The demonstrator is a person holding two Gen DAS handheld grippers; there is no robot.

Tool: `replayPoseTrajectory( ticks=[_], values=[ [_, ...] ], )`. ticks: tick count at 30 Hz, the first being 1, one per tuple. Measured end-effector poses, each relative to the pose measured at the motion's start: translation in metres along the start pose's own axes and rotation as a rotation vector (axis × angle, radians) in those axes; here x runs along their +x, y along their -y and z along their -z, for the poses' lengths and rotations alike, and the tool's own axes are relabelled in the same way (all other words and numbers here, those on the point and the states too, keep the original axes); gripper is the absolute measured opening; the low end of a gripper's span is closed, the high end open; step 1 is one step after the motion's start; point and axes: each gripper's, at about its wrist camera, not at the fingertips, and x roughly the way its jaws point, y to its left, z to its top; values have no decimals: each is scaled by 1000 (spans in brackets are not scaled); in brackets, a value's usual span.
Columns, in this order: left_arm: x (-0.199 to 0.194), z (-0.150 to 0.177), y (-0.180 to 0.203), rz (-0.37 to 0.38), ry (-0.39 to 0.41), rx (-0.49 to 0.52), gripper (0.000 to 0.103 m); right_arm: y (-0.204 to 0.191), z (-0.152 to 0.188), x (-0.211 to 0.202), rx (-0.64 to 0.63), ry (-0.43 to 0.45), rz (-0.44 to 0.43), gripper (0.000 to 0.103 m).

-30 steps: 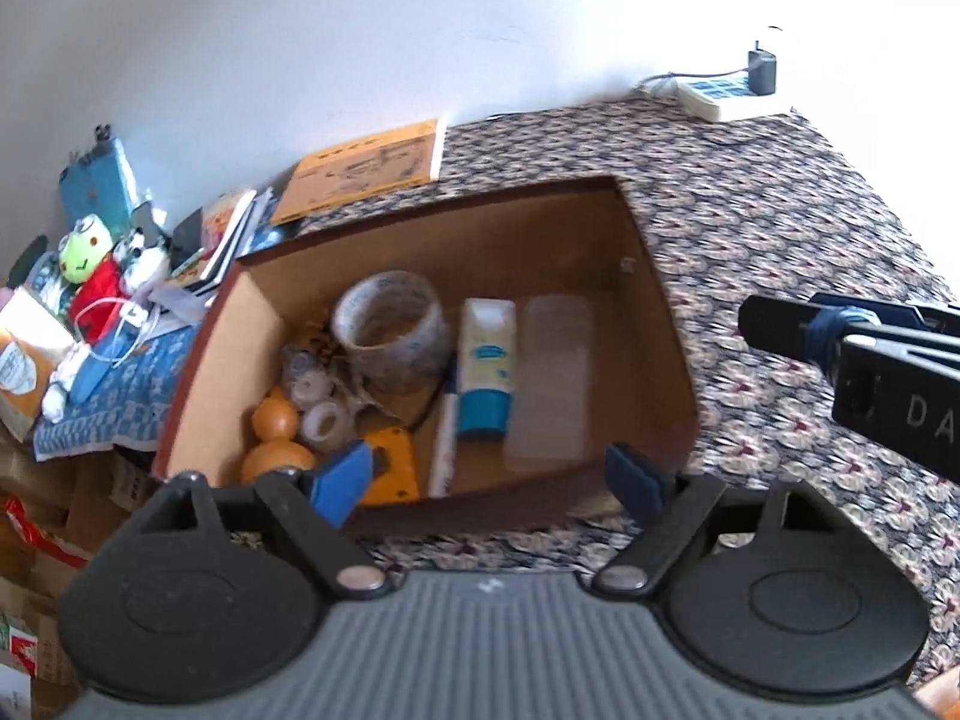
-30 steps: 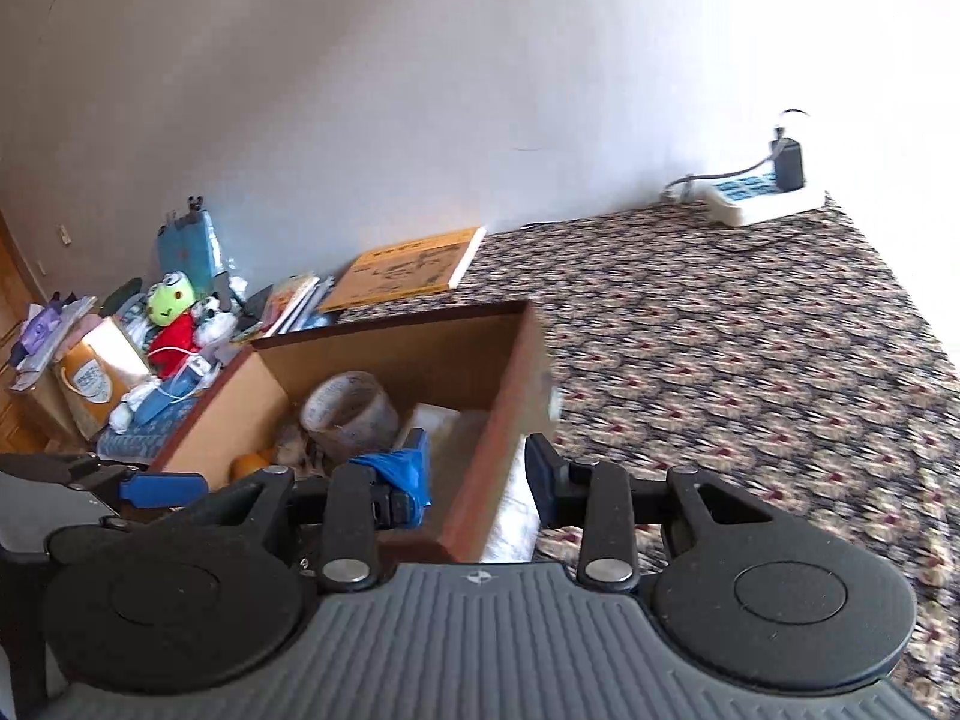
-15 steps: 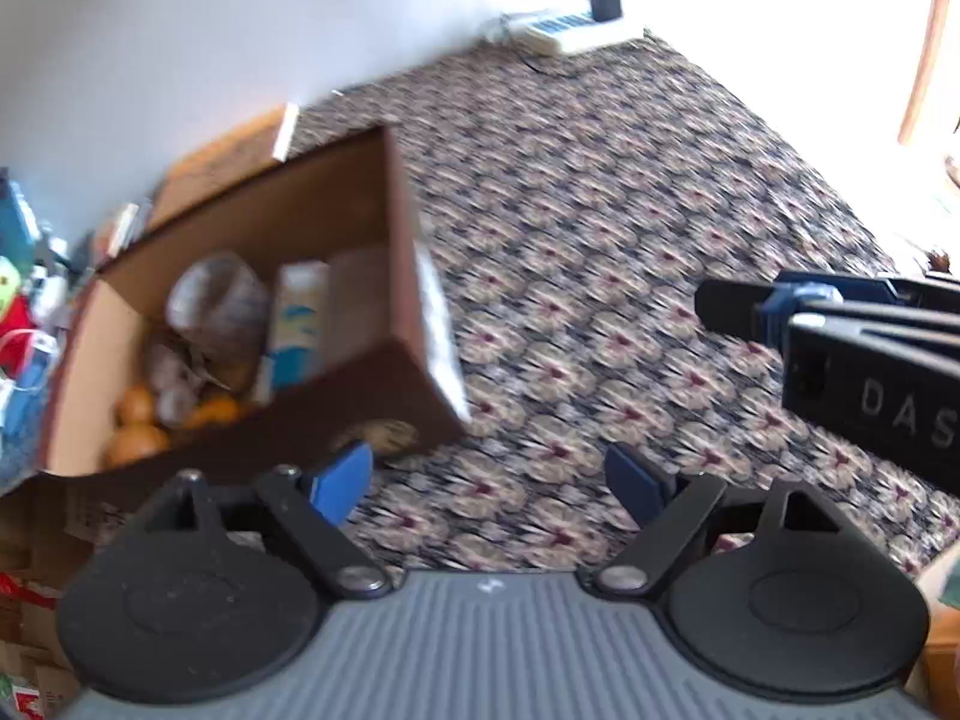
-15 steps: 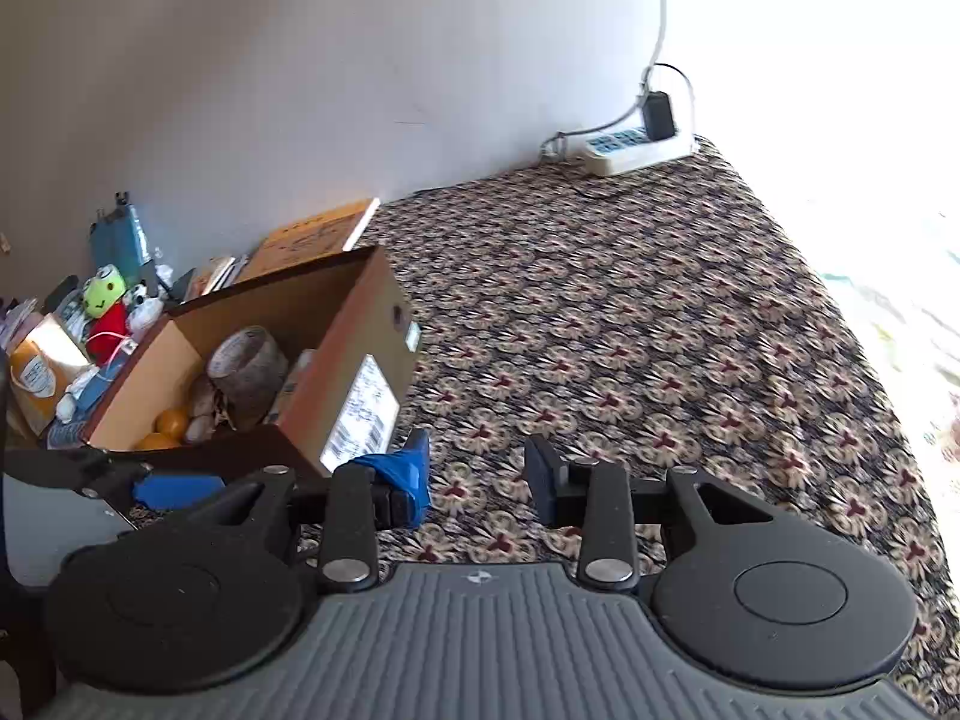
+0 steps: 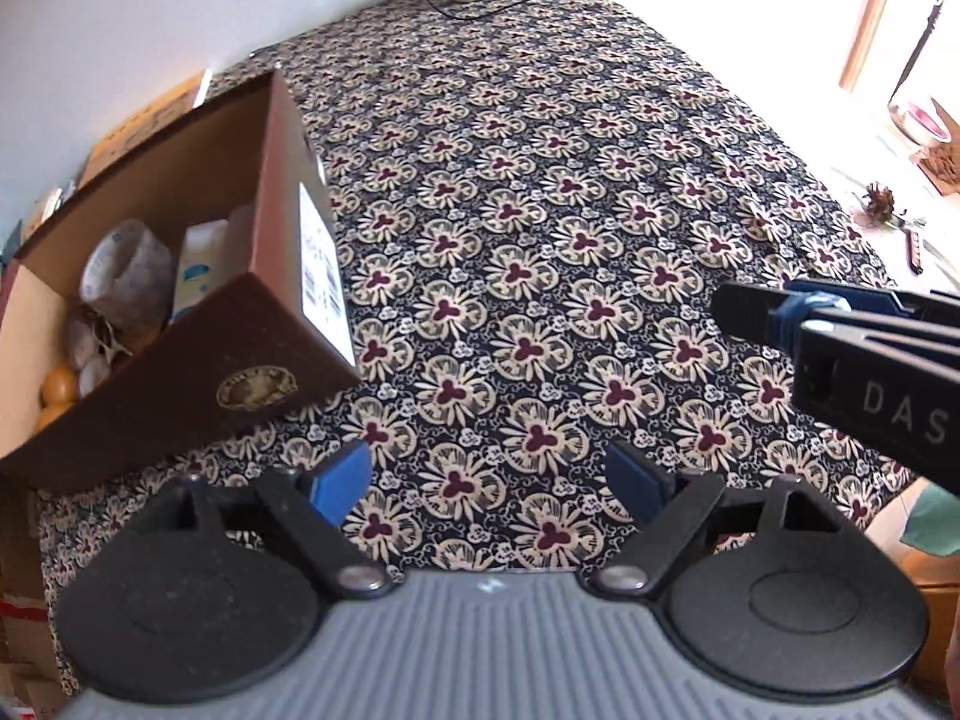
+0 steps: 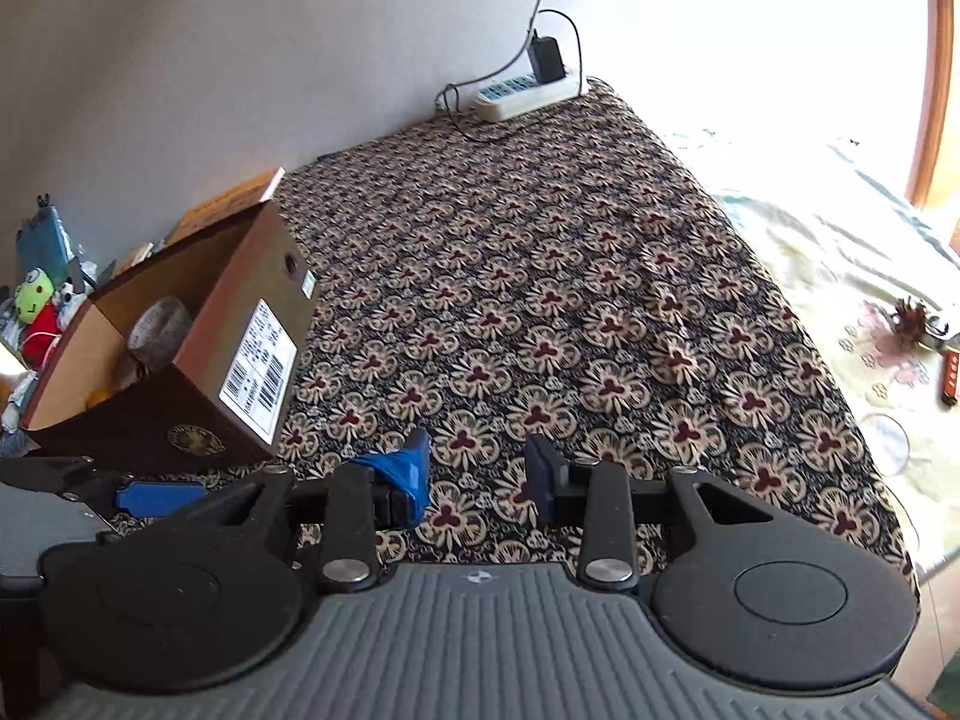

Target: Organize rigid objects

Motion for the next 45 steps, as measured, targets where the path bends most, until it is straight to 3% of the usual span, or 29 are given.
replayPoseTrajectory(
  ticks=[8,25,33,39,45],
  values=[
    [-25,-7,-35,17,73,-3,85,-30,-10,-7,5,11,-5,18],
    [-55,-12,-176,-113,173,-133,85,-154,-40,13,-92,55,-129,18],
    [-46,-10,-233,-173,185,-182,85,-204,-46,31,-126,65,-149,19],
    [-36,-8,-262,-227,197,-193,85,-222,-47,42,-121,75,-130,19],
    [-25,-8,-281,-228,194,-198,85,-230,-47,53,-81,89,-95,19]
  ],
)
